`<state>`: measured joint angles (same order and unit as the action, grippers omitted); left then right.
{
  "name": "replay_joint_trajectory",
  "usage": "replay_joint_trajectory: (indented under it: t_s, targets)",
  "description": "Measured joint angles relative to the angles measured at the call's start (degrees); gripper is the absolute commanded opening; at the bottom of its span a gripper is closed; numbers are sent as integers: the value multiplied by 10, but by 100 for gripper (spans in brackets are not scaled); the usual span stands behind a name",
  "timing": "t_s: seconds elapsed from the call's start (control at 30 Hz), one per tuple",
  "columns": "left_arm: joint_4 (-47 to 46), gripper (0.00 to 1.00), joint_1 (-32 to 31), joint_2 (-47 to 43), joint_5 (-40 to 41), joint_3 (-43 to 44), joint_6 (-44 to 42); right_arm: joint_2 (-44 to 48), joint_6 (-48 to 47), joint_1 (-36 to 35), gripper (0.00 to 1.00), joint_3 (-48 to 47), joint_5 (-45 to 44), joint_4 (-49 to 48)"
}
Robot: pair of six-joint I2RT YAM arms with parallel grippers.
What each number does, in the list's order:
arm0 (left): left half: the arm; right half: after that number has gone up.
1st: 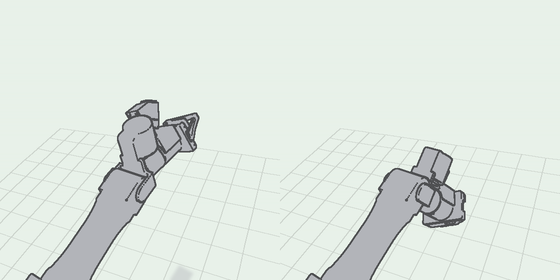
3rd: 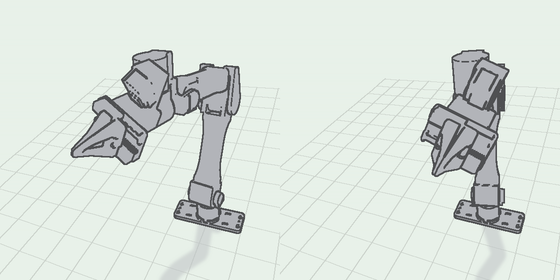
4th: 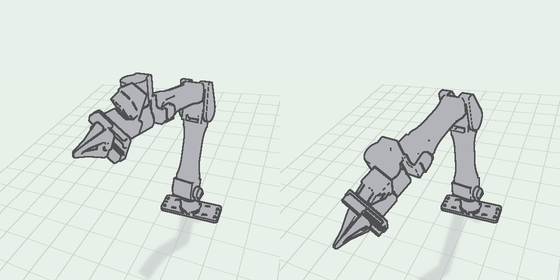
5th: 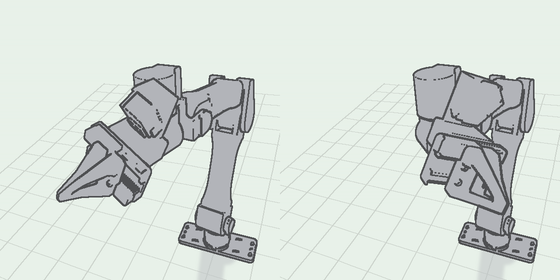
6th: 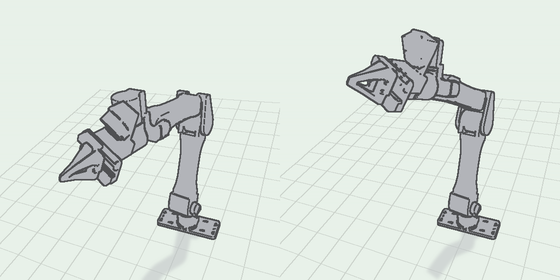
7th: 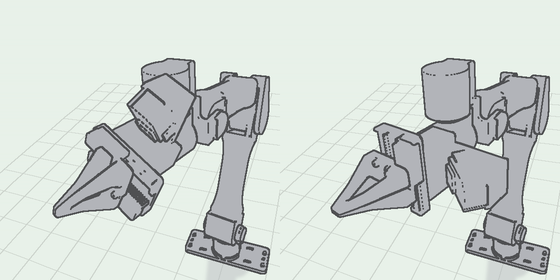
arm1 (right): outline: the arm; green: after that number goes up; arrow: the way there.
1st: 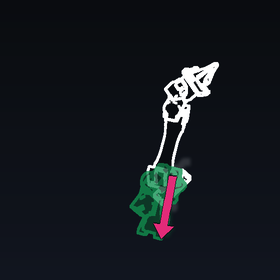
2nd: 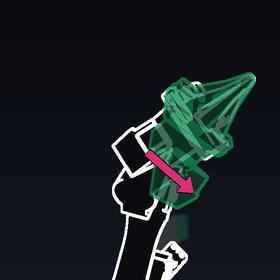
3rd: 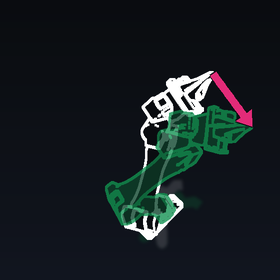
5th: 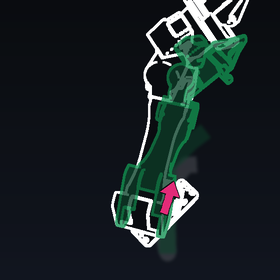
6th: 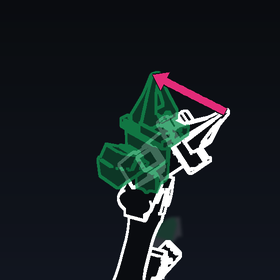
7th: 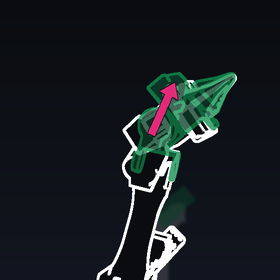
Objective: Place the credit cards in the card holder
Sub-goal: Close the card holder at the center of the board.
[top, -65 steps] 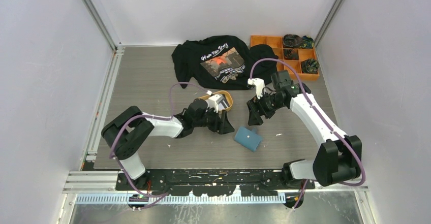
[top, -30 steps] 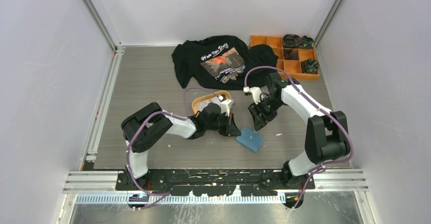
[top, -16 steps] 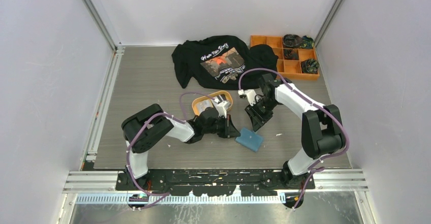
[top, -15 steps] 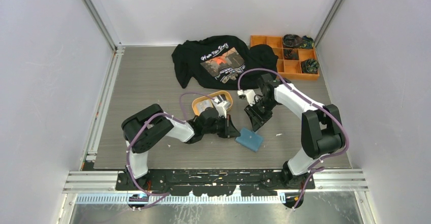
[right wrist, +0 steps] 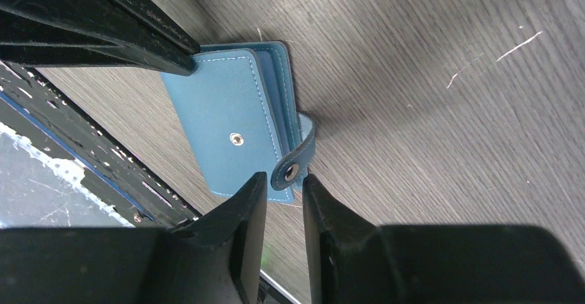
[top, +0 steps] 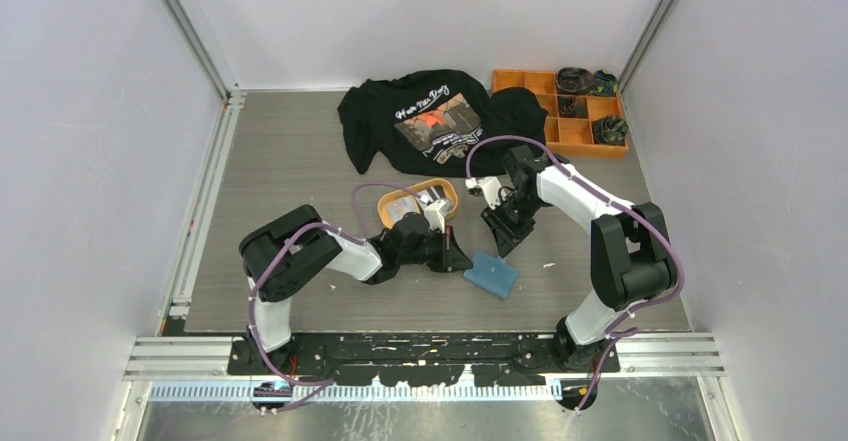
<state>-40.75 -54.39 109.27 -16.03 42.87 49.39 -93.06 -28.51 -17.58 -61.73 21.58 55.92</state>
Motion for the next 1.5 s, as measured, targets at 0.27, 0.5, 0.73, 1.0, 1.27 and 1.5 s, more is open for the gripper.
replay_joint_trajectory:
  t_s: [0.27, 0.5, 0.73, 1.0, 1.27, 1.5]
  targets:
    - [-3, 0, 0, -1, 1, -3, 3, 0, 0, 0, 21, -1, 0, 0]
    - [-14, 0, -2, -7, 11, -18, 22, 0, 0, -2, 4, -1, 0, 0]
    - [-45, 0, -30, -33, 76, -67, 71, 2, -1, -5, 2, -1, 28, 2]
    - [-75, 0, -69, -49, 153, -101, 100, 35, -29, -35, 2, -1, 70, 7]
    - [-56, 0, -58, -92, 145, -125, 73, 53, -62, -55, 1, -1, 89, 9]
    - [-57, 0, -53, -93, 118, -131, 61, 53, -71, -66, 1, -1, 89, 9]
